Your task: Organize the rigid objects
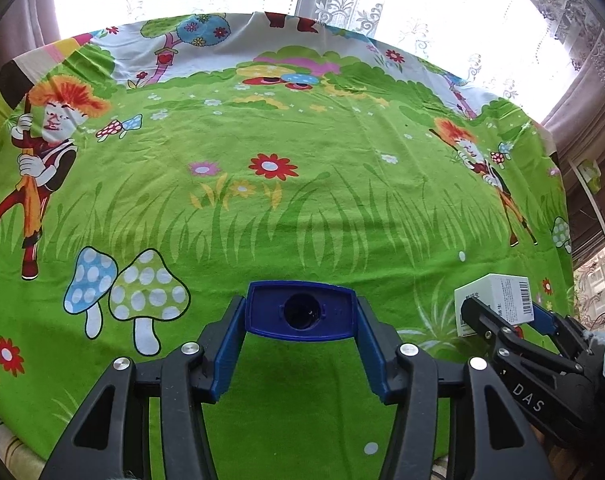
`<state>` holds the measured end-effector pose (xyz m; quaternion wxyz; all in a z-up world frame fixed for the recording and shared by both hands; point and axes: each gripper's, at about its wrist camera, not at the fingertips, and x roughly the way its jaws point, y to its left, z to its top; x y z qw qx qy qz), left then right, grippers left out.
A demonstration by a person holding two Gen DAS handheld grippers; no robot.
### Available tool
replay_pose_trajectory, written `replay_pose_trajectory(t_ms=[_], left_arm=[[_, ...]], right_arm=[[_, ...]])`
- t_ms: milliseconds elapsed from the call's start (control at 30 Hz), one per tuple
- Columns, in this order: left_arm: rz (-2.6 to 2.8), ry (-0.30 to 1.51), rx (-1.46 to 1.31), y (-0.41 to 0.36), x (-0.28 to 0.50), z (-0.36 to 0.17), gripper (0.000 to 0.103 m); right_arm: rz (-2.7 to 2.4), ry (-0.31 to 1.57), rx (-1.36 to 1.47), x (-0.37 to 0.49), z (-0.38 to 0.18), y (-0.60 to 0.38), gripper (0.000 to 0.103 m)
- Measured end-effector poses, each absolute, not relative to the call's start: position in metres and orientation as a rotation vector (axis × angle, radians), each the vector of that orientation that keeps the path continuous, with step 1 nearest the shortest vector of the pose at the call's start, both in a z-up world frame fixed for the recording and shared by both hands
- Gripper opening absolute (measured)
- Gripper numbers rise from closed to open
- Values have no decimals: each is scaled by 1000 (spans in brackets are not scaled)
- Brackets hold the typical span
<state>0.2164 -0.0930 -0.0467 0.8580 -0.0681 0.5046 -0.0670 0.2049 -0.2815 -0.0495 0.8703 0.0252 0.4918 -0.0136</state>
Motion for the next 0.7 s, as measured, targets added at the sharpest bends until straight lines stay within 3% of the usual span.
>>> replay_pose_trajectory(t_ms=[700], left_arm=[[-251, 991, -175, -115, 154, -8, 53]], right_arm=[[-31, 968, 78, 140, -18, -298, 72]])
